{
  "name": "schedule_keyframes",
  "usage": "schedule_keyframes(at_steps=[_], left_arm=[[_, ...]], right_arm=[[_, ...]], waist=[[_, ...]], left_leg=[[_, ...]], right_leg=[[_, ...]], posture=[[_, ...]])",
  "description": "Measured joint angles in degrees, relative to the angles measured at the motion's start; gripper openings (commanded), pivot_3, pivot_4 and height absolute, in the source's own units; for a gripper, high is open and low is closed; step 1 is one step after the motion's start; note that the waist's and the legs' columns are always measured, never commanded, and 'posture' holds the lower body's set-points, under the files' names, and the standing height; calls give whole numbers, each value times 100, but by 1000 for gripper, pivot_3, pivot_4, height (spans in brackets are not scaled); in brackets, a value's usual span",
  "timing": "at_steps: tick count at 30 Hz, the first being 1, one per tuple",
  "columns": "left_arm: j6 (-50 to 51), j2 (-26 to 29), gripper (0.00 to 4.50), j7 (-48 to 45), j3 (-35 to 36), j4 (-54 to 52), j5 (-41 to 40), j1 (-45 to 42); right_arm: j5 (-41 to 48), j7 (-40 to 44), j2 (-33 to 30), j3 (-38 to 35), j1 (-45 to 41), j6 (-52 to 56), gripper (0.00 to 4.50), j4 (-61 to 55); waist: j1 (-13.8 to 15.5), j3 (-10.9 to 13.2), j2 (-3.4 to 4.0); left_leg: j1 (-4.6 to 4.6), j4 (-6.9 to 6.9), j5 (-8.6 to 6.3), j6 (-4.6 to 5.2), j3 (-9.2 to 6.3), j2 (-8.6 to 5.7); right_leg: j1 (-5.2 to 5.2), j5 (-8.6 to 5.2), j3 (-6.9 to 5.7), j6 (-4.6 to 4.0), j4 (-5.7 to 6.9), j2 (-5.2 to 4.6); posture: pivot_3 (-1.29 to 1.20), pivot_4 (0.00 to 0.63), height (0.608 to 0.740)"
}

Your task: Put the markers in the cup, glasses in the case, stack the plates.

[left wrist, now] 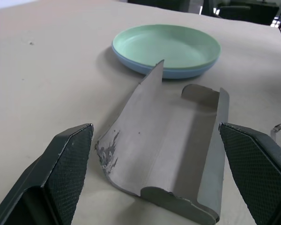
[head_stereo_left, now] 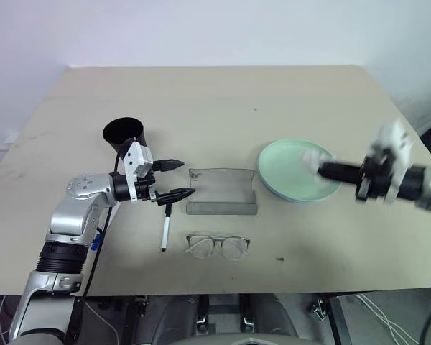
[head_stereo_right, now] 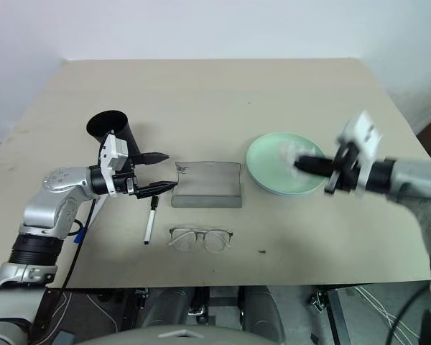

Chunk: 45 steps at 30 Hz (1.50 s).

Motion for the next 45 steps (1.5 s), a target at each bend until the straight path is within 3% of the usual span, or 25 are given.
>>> schedule_keyframes(at_steps=[8, 9, 13, 21, 26, 31, 36, 45], left_arm=[[123, 66, 4500, 4, 40, 50, -1, -132], [129, 72, 4500, 7, 43, 50, -1, -142], [188, 84, 4500, 34, 45, 46, 0, -133], [255, 94, 4500, 119, 59, -169, -1, 89], [263, 175, 4500, 205, 116, -284, -9, 144], [311, 193, 4500, 238, 137, -340, -15, 238], [304, 205, 4500, 286, 215, -355, -12, 264], [268, 204, 4500, 320, 229, -389, -7, 363]], right_arm=[[-1339, -591, 541, 1641, -1137, -87, 26, 2009], [-1481, -580, 573, 1796, -1211, -126, 521, 2208], [-1940, -462, 631, 2215, -1492, -260, 1705, 2806], [-2230, -214, 686, 2260, -1665, -387, 4350, 3045], [-2045, 89, 641, 2091, -1726, -270, 4431, 2771], [-1007, 605, 792, 1747, -2085, 627, 4431, 1776], [-325, 959, 1317, 2374, -2476, 1974, 4431, 1554], [-83, 1815, 1578, 3785, -2833, 2449, 4431, 1226]], waist=[[-38, 1, 1], [-32, 1, 2], [-20, 1, 2], [-42, 1, 2], [-49, 2, 4], [-59, 1, 2], [-115, 1, 2], [-159, -1, 0]], left_leg=[[-18, -3, -4, 9, 29, 0], [-18, -4, -3, 9, 29, 0], [-22, -9, -5, 12, 37, 0], [-19, -11, -8, 15, 47, 0], [-19, -18, -8, 15, 59, 0], [-13, -35, -8, 15, 67, 0], [-11, -46, -7, 15, 88, 0], [-13, -58, -13, 44, 137, -2]], right_leg=[[-26, 2, 7, 1, 3, -11], [-27, 2, 7, 1, 3, -11], [-34, 3, 6, 3, 4, -15], [-34, 10, 6, 15, 5, -21], [-41, 11, 7, 15, 7, -27], [-47, 14, 5, 20, 8, -29], [-54, 16, 6, 17, 7, -42], [-62, 28, -8, 35, 5, -78]], posture=[[0, 150, 740], [0, 150, 740], [0, 150, 740], [0, 150, 740], [0, 150, 740], [0, 150, 740], [0, 150, 740], [0, 150, 740]])
